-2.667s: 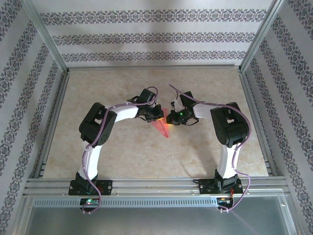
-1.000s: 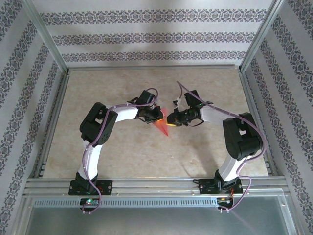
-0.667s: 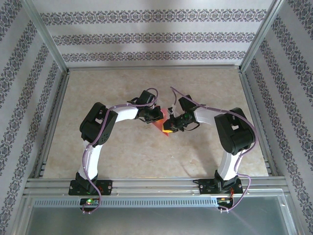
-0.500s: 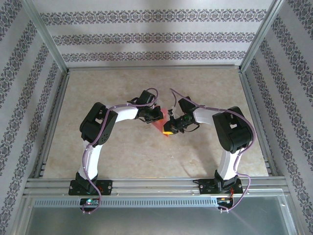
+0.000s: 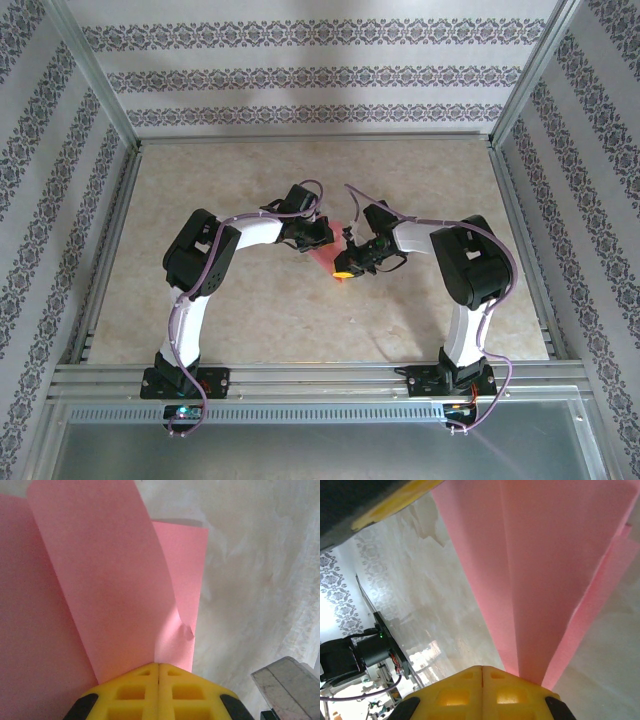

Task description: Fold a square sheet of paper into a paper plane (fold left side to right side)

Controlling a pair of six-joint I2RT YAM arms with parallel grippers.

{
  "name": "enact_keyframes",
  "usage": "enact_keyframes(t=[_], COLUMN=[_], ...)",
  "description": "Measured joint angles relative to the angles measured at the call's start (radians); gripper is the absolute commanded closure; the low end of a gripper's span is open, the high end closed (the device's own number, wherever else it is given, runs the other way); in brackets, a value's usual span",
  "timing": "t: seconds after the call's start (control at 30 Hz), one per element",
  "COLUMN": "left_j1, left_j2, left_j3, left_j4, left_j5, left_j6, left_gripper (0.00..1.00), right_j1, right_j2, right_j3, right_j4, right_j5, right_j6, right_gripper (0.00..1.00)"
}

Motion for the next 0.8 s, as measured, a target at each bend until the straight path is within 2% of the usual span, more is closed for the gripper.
enact_keyframes(t=[0.8], left_j1=[0.000], left_j2=[0.000], left_j3=[0.000], left_j4=[-0.002], left_j5=[-0.001], left_j6=[0.000], left_gripper=[1.00], right_j1=[0.009], right_j2=[0.026], right_j3=[-0.002], right_j4=[0.003], right_j5=[0.000], right_j6=[-0.011], right_gripper=[1.00])
